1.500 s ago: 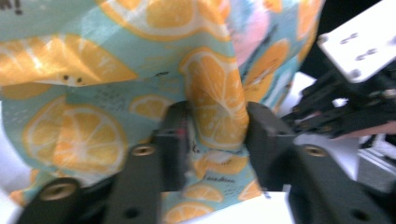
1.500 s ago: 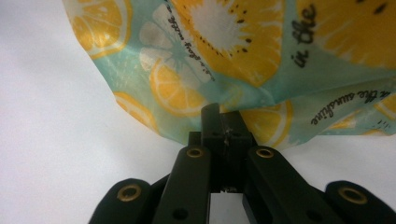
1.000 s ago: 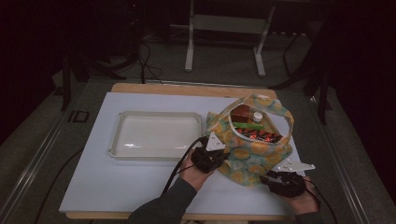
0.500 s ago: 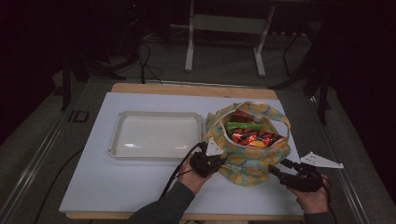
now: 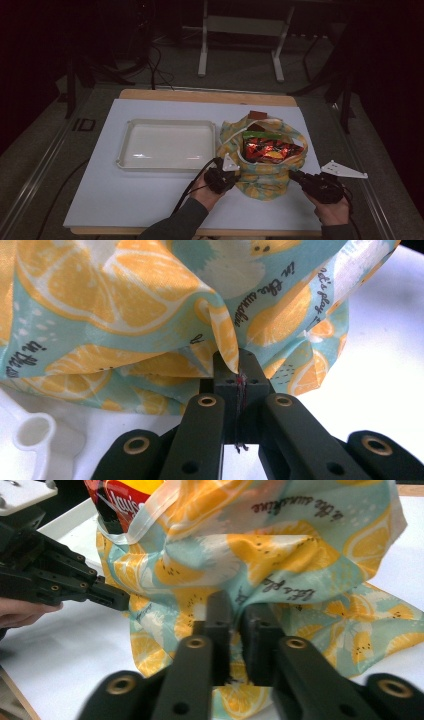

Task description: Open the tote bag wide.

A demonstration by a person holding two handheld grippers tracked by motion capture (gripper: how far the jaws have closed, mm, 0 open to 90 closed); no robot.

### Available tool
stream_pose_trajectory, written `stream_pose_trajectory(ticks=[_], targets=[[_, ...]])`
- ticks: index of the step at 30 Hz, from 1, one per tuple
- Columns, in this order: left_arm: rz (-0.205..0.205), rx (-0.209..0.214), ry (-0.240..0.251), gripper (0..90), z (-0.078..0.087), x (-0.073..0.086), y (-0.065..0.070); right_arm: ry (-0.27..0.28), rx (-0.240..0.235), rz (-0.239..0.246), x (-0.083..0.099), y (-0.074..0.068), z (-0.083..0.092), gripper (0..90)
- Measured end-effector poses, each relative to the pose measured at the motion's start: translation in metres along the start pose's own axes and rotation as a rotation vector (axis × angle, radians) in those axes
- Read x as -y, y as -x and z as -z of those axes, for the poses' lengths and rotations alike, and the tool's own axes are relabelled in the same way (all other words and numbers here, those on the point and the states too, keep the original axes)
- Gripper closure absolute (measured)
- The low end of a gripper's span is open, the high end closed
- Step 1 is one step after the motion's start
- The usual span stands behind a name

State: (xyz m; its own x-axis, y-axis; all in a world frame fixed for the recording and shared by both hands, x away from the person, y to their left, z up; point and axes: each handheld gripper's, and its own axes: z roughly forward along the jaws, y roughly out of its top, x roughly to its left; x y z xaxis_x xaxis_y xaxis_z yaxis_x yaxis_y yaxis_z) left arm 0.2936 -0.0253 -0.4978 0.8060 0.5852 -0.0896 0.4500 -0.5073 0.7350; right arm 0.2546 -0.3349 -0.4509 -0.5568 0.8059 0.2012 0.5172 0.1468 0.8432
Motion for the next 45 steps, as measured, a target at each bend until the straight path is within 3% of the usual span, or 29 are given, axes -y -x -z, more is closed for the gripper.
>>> stream_pose_trajectory(ticks=[3,12,18,26,32,41,45], targets=[[-0.003,0.005,-0.012,89.1,-0.003,0.001,0.000,0.001,0.003,0.012,0.003,-0.001,0.001,89.3],[0.008,0.003,-0.026,84.3,0.001,0.002,-0.004,-0.055,0.017,0.055,0.011,-0.005,-0.006,90.0],[0.001,0.023,0.043,69.7,0.025,0.002,-0.013,-0.087,0.021,0.075,0.014,-0.005,-0.011,90.0],[0.015,-0.025,0.105,61.1,0.057,-0.008,-0.030,-0.100,0.023,0.084,0.014,-0.006,-0.011,90.0],[0.050,-0.065,0.147,60.4,0.073,-0.019,-0.044,-0.106,0.021,0.091,0.014,-0.006,-0.011,90.0],[0.031,-0.136,0.171,58.9,0.073,-0.047,-0.053,-0.108,0.017,0.103,0.015,-0.007,-0.011,90.0],[0.023,-0.144,0.164,58.4,0.067,-0.057,-0.052,-0.108,0.013,0.102,0.015,-0.007,-0.011,89.9]])
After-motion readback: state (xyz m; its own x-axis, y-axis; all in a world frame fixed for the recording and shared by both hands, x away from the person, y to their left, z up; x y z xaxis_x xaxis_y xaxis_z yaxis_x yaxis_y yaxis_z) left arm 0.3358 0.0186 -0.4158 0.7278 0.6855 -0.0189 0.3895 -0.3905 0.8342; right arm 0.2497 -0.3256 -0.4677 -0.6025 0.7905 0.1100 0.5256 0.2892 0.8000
